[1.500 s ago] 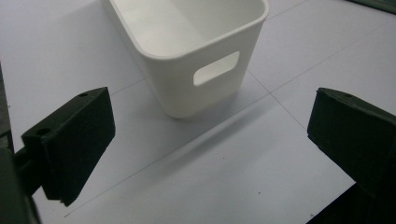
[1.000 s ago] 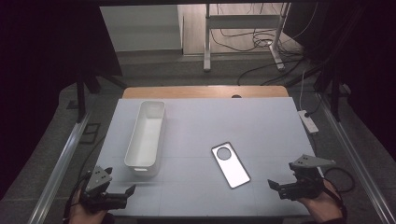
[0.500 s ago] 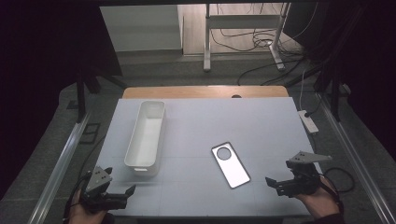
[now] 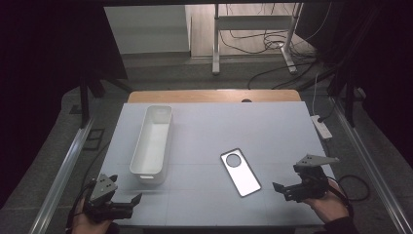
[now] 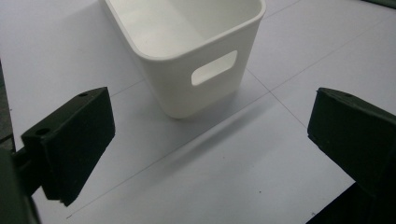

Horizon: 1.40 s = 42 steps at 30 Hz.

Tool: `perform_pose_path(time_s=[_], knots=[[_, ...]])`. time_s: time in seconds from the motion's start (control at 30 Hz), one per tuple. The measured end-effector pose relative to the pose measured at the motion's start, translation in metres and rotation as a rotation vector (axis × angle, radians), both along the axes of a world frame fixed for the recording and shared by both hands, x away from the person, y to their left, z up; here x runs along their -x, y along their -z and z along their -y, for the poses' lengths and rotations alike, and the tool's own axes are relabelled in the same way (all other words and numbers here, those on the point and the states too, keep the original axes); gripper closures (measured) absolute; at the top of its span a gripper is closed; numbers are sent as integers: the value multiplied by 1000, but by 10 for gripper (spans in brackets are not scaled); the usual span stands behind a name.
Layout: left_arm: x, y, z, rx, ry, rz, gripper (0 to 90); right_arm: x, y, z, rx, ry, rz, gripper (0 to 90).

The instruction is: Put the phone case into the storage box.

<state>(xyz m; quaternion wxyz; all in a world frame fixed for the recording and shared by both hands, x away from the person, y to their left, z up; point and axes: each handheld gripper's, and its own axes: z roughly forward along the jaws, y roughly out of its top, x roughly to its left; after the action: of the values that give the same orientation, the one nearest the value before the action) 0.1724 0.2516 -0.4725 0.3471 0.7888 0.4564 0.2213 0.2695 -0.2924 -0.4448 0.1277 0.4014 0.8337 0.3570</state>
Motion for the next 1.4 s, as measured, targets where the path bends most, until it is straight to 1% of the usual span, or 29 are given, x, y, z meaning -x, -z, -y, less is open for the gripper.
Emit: perform_pose_path(time_s=[0.1, 0.27, 0.4, 0.7, 0.77, 0.8, 0.93, 1.03, 1.23, 1.3, 1.4], knots=[[0, 0, 0, 0, 0, 0, 18, -2, 0, -3, 4, -5, -10, 0], [0, 0, 0, 0, 1, 1, 18, -6, 0, -7, 13, -9, -12, 0], [0, 0, 0, 0, 1, 1, 18, -9, 1, -11, 10, -8, -30, 0], [0, 0, 0, 1, 1, 0, 18, -18, 1, -21, 27, -30, -30, 0], [0, 0, 0, 0, 2, 0, 18, -20, 0, -23, 26, -32, -39, 0], [0, 0, 0, 0, 3, 0, 18, -22, 1, -23, 24, -36, -35, 0], [0, 0, 0, -2, 4, 1, 18, -26, 0, -26, 3, -47, -41, 0], [0, 0, 0, -3, 5, 1, 18, -29, 0, -30, 4, -51, -40, 0], [0, 0, 1, -4, 6, 2, 18, -34, 0, -36, 20, -50, -49, 0], [0, 0, 1, -4, 6, 2, 18, -36, 0, -38, 33, -53, -55, 0], [0, 0, 1, -3, 6, 2, 18, -39, 0, -41, 40, -54, -54, 0]])
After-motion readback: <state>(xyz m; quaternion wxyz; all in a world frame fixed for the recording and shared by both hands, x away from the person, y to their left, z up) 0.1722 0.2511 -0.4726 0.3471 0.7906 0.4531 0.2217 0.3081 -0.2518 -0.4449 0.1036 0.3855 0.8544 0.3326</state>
